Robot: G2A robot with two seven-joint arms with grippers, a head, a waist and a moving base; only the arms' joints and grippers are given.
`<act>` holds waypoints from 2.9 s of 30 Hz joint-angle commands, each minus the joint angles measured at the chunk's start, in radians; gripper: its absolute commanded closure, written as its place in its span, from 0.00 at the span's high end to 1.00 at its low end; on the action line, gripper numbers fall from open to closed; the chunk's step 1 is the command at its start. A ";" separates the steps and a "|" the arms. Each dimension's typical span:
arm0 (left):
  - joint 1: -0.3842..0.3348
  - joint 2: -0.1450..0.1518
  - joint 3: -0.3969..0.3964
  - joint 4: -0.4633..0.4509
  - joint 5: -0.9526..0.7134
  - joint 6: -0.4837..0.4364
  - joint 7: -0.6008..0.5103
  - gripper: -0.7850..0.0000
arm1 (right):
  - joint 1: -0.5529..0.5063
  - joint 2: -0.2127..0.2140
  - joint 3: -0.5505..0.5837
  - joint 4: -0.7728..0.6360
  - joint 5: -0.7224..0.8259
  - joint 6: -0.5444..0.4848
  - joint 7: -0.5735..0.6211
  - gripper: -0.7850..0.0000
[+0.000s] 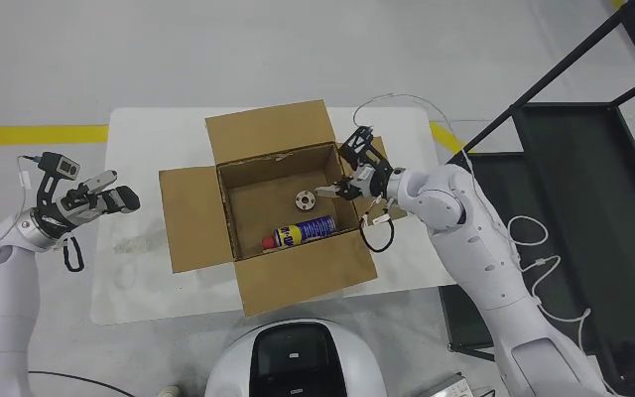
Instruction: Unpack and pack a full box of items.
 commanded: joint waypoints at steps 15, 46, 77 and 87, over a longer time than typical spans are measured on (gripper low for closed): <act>0.000 0.000 0.000 0.000 0.000 0.000 0.000 1.00 | 0.000 -0.002 -0.026 -0.003 0.002 0.016 0.018 1.00; 0.000 0.000 0.000 0.000 0.000 0.000 0.000 1.00 | -0.005 -0.003 -0.029 0.010 0.032 0.011 0.003 1.00; 0.000 0.000 0.000 0.000 0.000 0.000 0.000 1.00 | 0.168 -0.088 -0.336 0.266 -0.014 0.181 -0.026 1.00; 0.000 0.000 0.000 0.000 0.000 0.000 0.000 1.00 | 0.192 -0.114 -0.385 0.311 -0.002 0.248 -0.059 1.00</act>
